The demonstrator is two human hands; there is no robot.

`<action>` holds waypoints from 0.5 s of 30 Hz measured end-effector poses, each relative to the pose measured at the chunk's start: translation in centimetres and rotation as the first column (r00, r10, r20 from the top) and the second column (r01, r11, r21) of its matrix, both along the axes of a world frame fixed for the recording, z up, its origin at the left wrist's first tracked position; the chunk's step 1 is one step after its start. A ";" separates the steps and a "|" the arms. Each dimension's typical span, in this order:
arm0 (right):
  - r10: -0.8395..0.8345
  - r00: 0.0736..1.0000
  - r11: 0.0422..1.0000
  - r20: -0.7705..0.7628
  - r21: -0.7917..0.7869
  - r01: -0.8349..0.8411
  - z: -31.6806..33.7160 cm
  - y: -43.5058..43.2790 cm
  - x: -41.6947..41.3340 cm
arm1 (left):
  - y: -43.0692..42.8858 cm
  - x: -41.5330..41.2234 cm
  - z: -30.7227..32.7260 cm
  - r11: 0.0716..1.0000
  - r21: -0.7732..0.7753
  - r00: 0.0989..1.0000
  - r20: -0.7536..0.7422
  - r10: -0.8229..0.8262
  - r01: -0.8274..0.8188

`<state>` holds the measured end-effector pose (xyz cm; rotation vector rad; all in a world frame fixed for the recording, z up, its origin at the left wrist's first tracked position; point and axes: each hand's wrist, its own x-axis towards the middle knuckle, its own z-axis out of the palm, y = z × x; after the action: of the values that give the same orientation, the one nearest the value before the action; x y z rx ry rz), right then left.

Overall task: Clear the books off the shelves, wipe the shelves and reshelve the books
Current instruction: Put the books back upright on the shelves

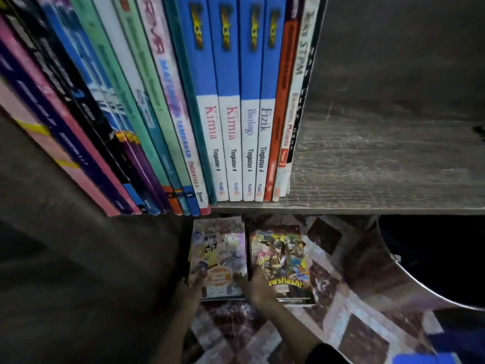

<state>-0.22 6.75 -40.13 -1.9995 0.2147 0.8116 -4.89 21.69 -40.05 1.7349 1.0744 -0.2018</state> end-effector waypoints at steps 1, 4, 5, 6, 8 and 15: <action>-0.003 1.000 1.000 0.006 -0.004 0.003 -0.5 0.4 0.3 | -0.1 0.2 -0.2 0.999 -0.008 0.999 -0.005 0.046 -0.046; -0.020 0.999 1.000 -0.035 -0.007 0.019 -1.6 1.4 0.8 | -0.2 0.6 -0.9 0.985 -0.066 0.987 -0.021 0.157 -0.158; -0.038 0.998 0.999 -0.046 -0.009 0.038 -2.0 1.7 0.9 | -0.2 0.7 -1.3 0.981 -0.075 0.984 -0.023 0.176 -0.177; -0.057 0.997 0.998 -0.059 -0.025 0.056 -2.1 2.0 0.9 | -0.1 0.7 -1.8 0.979 -0.079 0.982 -0.035 0.187 -0.190; -0.066 0.996 0.993 -0.063 -0.098 0.059 -2.1 2.3 1.0 | -0.2 0.7 -1.9 0.977 -0.072 0.979 -0.032 0.200 -0.202; -0.076 0.995 0.987 -0.057 -0.145 0.067 -2.5 2.2 1.0 | -0.2 0.8 -1.1 0.978 -0.047 0.978 0.019 0.207 -0.205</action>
<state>0.83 8.92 -42.64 -2.0889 0.3887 0.8336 -4.05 21.53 -41.11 1.5695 1.2140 -0.0741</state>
